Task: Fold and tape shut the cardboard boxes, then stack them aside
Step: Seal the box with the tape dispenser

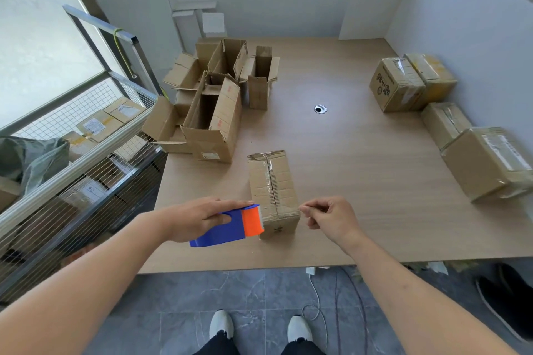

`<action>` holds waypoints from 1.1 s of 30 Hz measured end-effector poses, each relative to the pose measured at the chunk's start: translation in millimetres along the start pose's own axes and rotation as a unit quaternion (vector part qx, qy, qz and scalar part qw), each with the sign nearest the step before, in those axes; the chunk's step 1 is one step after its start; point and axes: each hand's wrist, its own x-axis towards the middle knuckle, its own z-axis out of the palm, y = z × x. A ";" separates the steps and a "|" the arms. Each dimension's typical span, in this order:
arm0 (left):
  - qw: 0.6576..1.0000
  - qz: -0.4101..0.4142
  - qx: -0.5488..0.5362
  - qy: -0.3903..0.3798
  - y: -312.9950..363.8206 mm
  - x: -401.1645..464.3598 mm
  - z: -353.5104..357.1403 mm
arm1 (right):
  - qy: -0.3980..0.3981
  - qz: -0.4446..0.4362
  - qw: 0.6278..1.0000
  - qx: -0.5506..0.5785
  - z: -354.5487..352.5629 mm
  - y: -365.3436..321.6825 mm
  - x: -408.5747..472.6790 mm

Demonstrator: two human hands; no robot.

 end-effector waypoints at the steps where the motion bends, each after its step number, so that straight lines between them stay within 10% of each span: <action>1: 1.000 0.000 -0.007 0.001 -1.3 -0.9 2.3 | 0.002 0.002 1.000 -0.001 1.6 2.9 -0.5; 33: 0.997 -0.058 0.039 0.031 -28.3 38.5 27.3 | 0.023 0.010 1.000 -0.011 15.3 47.9 28.8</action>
